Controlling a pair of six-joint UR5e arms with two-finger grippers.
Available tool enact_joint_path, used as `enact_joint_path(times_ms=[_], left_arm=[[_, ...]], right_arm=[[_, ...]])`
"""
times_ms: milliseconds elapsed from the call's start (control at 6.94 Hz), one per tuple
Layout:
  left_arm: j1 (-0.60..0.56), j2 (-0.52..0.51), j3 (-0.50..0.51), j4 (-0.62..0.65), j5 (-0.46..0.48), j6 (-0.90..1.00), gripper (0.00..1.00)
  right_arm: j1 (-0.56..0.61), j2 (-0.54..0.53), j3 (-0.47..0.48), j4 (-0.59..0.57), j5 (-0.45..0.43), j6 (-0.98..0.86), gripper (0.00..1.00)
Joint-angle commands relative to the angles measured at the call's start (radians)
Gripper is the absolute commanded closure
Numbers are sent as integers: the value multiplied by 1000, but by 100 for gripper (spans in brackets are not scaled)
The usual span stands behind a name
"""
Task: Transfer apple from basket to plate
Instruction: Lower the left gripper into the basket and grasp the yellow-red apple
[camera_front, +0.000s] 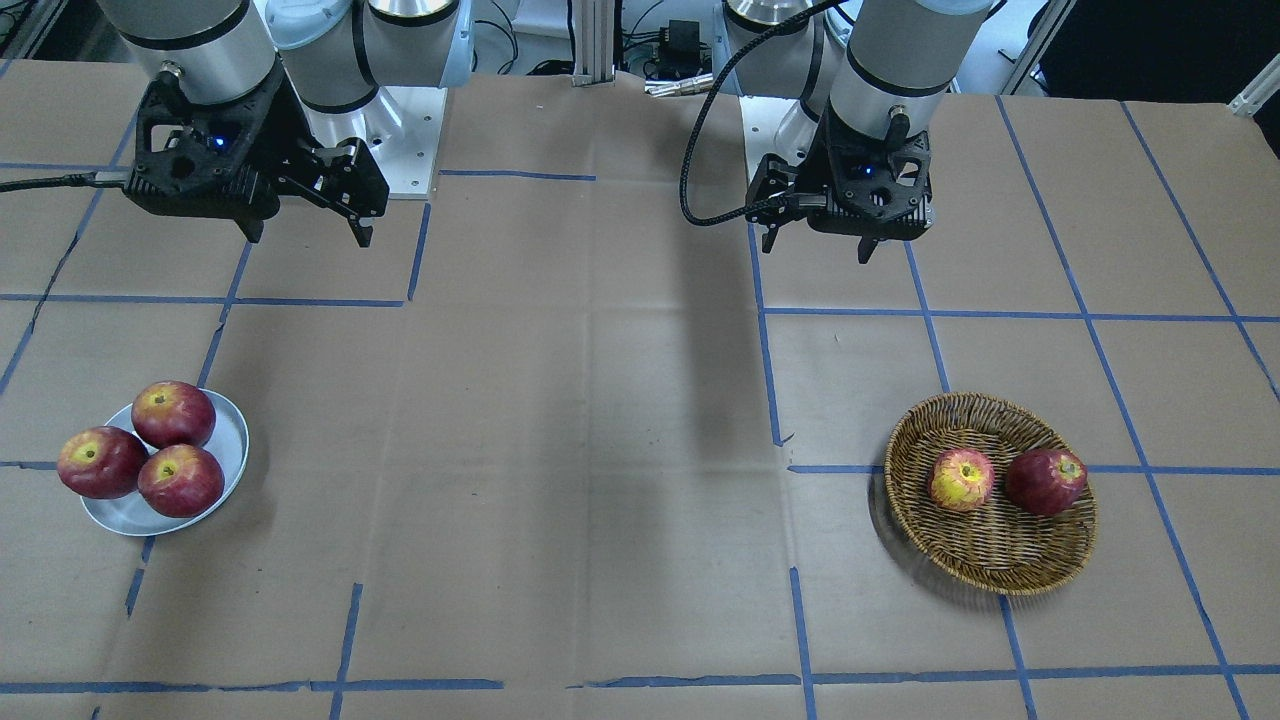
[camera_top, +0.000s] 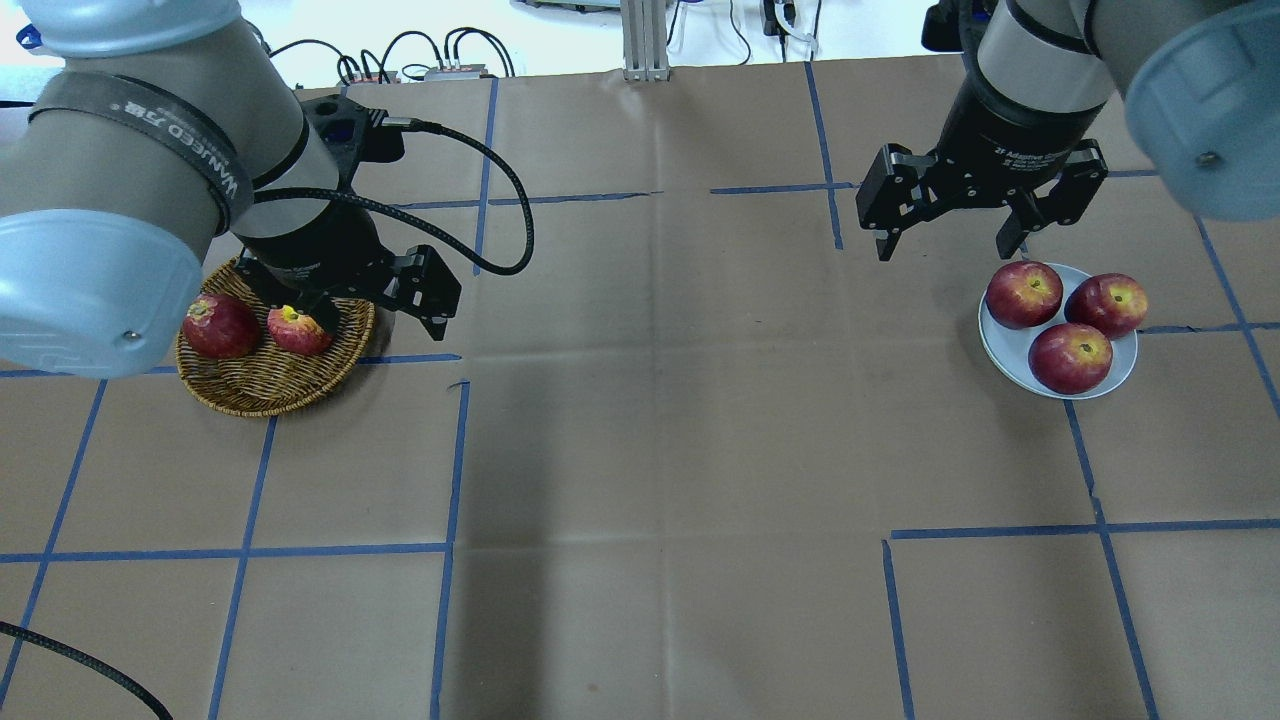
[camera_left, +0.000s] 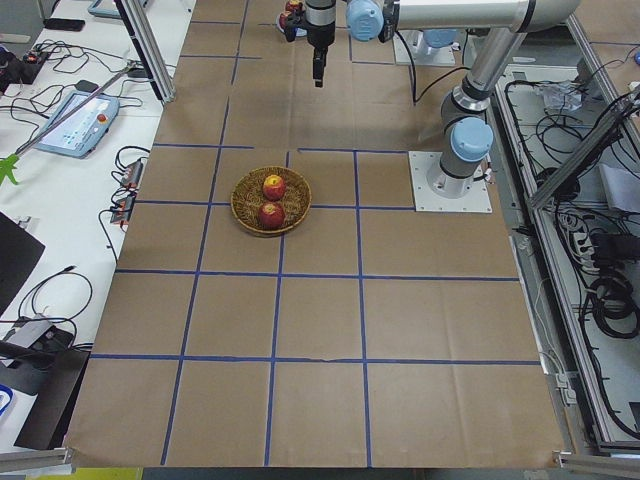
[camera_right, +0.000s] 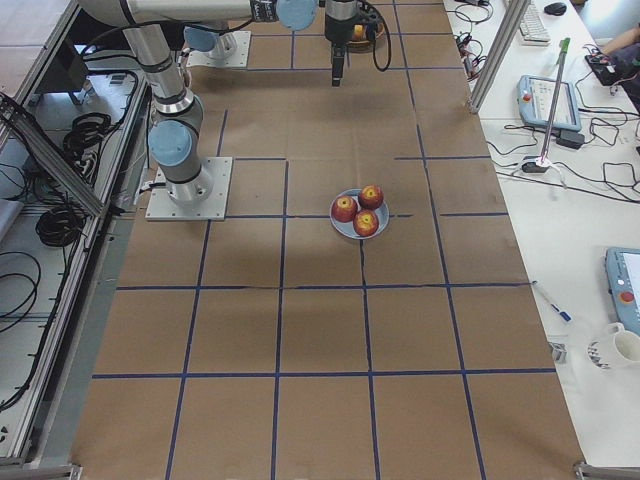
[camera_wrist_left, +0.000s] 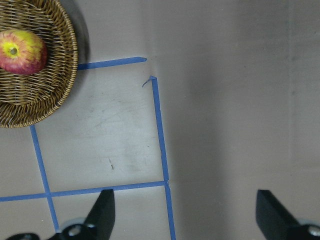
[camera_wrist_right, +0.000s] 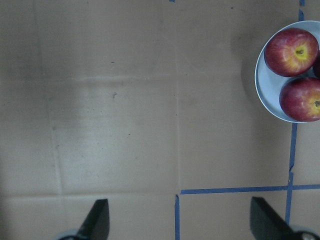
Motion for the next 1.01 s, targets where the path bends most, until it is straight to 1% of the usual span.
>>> enact_joint_path(times_ms=[0,144,288,432,576,720,864], left_arm=[[63,-7,-24,18,26,183,1],[164,-26,-34,23,21,281,1],[242,-64,-59,111,21,408,1],[292,-141,-97,290,26,532,1],[329,-213,-103,374,24,555,1],[353,-291,-87,393,24,560,1],[357,-357,-85,454,26,560,1]], right_arm=[[0,0,0,0,0,-2,0],[0,0,0,0,0,-1,0],[0,0,0,0,1,-1,0],[0,0,0,0,1,-1,0],[0,0,0,0,0,1,0],[0,0,-2,0,0,1,0],[0,0,-2,0,0,1,0]])
